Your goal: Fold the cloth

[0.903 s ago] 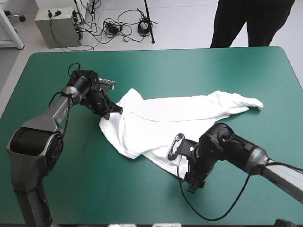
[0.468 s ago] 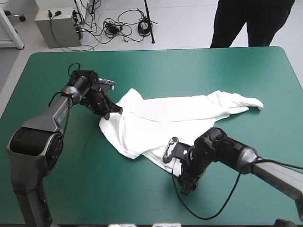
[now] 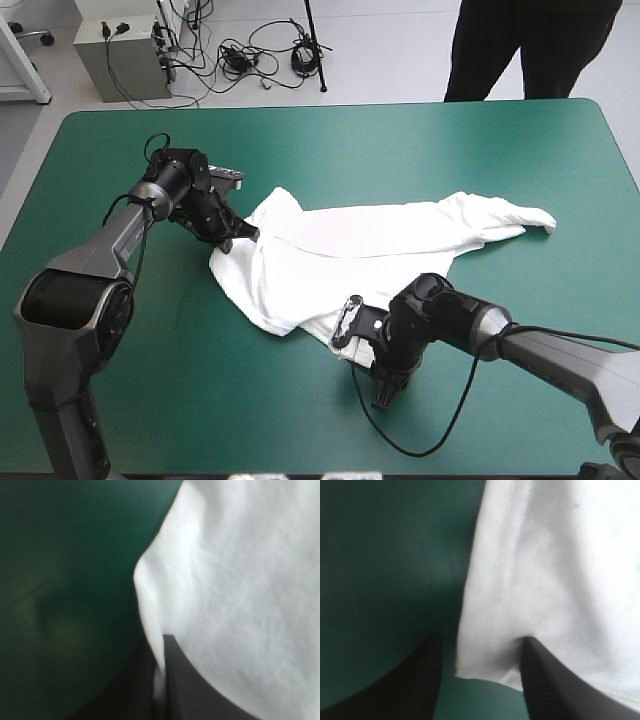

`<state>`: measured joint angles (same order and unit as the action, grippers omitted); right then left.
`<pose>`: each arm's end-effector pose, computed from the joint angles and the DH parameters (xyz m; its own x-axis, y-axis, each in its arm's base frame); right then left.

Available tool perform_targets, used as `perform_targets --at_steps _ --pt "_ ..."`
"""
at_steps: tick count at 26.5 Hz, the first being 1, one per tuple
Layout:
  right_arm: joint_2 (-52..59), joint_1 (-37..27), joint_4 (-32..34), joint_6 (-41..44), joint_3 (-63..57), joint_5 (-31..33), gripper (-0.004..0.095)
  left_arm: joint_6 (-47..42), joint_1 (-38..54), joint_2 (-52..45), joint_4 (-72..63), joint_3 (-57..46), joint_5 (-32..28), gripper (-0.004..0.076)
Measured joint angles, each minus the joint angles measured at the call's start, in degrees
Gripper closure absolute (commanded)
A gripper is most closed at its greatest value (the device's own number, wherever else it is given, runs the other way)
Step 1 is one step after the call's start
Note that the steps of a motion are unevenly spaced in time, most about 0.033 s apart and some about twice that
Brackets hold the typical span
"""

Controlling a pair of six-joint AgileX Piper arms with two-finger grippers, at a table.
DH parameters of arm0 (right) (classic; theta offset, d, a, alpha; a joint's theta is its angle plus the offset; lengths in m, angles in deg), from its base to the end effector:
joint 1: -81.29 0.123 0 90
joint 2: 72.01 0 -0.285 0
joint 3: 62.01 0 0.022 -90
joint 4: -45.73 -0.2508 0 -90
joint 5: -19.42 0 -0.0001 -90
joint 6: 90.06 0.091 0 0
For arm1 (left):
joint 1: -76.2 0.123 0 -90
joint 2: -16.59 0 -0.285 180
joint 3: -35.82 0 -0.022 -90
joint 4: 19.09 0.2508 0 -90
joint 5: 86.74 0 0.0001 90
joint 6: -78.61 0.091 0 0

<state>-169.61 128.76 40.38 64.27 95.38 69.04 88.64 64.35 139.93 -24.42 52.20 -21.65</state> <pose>0.1856 0.2119 0.2090 -0.3348 -0.9225 -0.1918 -0.9398 0.3417 -0.0028 0.4051 -0.0928 0.2192 -0.9309 0.3331 -0.1500 0.3453 0.9363 -0.0637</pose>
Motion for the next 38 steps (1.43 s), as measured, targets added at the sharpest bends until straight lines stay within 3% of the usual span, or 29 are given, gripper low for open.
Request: perform_targets --at_steps 3,8,14,18,21,27,31,38 --pt "-0.7 -0.1 2.1 0.5 0.4 0.0 0.0927 0.0 0.0 0.0 0.0 0.0 0.0 0.0733" --pt "-1.3 -0.2 5.0 4.0 0.9 -0.1 0.0925 0.0 0.0 0.0 -0.7 0.1 0.1 0.0733" --pt "-0.7 0.4 11.6 15.7 1.4 1.0 0.0925 0.1 0.0 -3.4 -2.5 0.1 0.0 0.0733" --pt "2.1 -2.2 21.9 21.6 2.7 7.4 0.0925 0.2 0.0 -10.2 -2.1 0.1 0.3 0.0733" --pt "7.9 -5.5 25.1 23.7 6.3 11.6 0.0925 0.2 0.0 -15.4 -2.1 0.1 0.5 0.0733" --pt "19.5 -12.5 26.3 24.7 18.2 17.2 0.0925 -0.5 0.0 -27.4 -2.3 0.1 0.3 0.0733" --pt "24.4 -13.8 27.0 25.0 34.0 22.0 0.0925 -0.4 0.0 -39.0 -6.1 2.8 -0.4 0.0733" --pt "25.3 -13.8 26.5 25.7 59.7 22.0 0.0925 0.0 0.0 -46.5 -11.1 21.5 -0.8 0.0733"
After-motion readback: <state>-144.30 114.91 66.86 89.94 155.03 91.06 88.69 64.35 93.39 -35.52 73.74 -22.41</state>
